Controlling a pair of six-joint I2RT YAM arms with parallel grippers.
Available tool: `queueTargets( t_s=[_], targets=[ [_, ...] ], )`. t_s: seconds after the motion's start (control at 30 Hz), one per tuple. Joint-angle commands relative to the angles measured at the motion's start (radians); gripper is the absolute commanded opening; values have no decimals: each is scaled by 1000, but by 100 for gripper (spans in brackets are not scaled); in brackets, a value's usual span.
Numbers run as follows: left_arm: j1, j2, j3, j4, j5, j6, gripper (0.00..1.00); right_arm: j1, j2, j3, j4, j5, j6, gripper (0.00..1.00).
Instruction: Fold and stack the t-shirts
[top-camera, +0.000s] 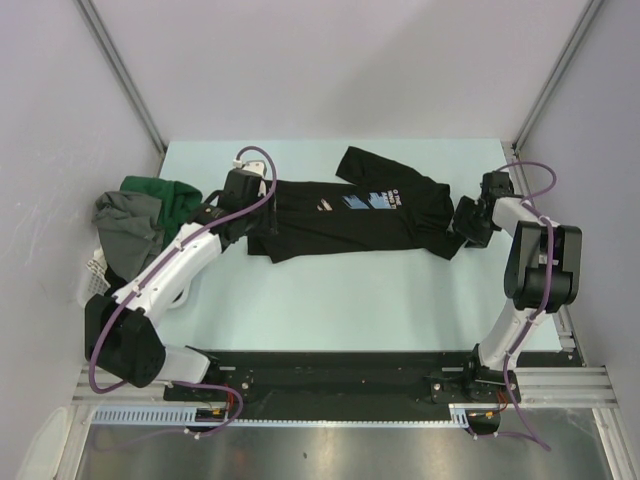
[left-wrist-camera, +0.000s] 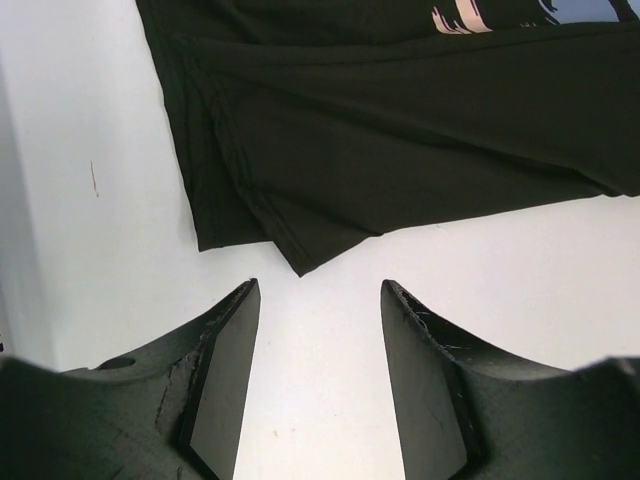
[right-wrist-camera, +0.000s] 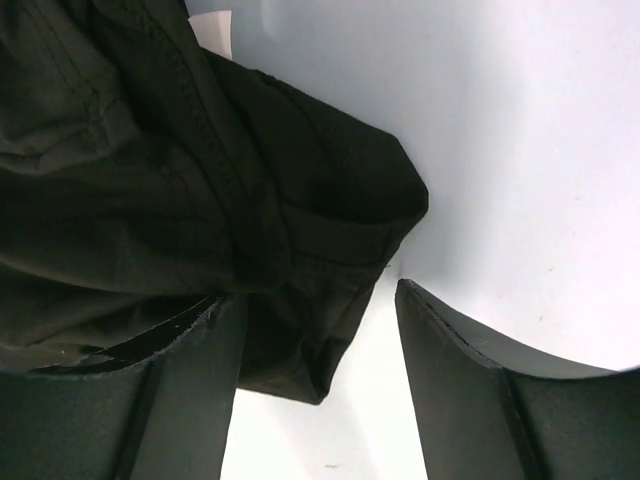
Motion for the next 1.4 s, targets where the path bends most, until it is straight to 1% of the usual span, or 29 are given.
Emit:
queueTargets(
  t_s=[0.0, 0.13, 0.27, 0.43, 0.5, 0.53, 0.57, 0.63, 0.67, 0.7, 0.73, 0.87, 0.97, 1.13, 1.27, 1.37],
  targets=[
    [-8, -9, 47, 6, -11, -2, 57, 13, 14, -4, 50, 0, -5, 65],
    [-9, -5, 48, 6, -13, 2, 57, 31, 40, -4, 64, -2, -2, 62],
    [-8, -5, 47, 2, -13, 8, 57, 42, 57, -4, 69, -2, -1, 55],
    [-8, -8, 42, 2, -13, 12, 57, 50, 71, -2, 70, 0, -2, 50],
    [-9, -11, 39, 2, -13, 12, 57, 50, 69, -4, 64, -4, -4, 45],
    [-8, -11, 40, 2, -11, 12, 57, 50, 69, -2, 57, -4, -4, 43],
    [-9, -12, 39, 4, -10, 12, 57, 51, 66, -2, 51, -4, -7, 37],
    [-9, -9, 37, 7, -5, 14, 57, 51, 59, -2, 31, 0, -8, 30],
    [-9, -8, 37, 10, -2, 14, 57, 53, 54, -4, 20, 6, -5, 22],
    [-9, -6, 39, 10, -1, 14, 57, 51, 46, -2, 3, 7, -7, 20],
    [-9, -5, 39, 15, 4, 15, 57, 53, 42, -2, -5, 15, -4, 12],
    [-8, -6, 37, 30, 13, 15, 57, 63, 13, -2, -58, 42, -2, 3],
    [-9, -12, 28, 50, 21, 17, 57, 83, -15, -2, -110, 65, 7, 0],
    [-8, -25, 16, 76, 35, 17, 57, 128, -67, -4, -202, 116, 27, 0],
    [-8, -40, 8, 79, 38, 31, 57, 134, -98, -2, -284, 125, 53, 0],
    [-8, -55, 2, 79, 38, 48, 57, 180, -118, -4, -333, 176, 56, 0]
  ],
)
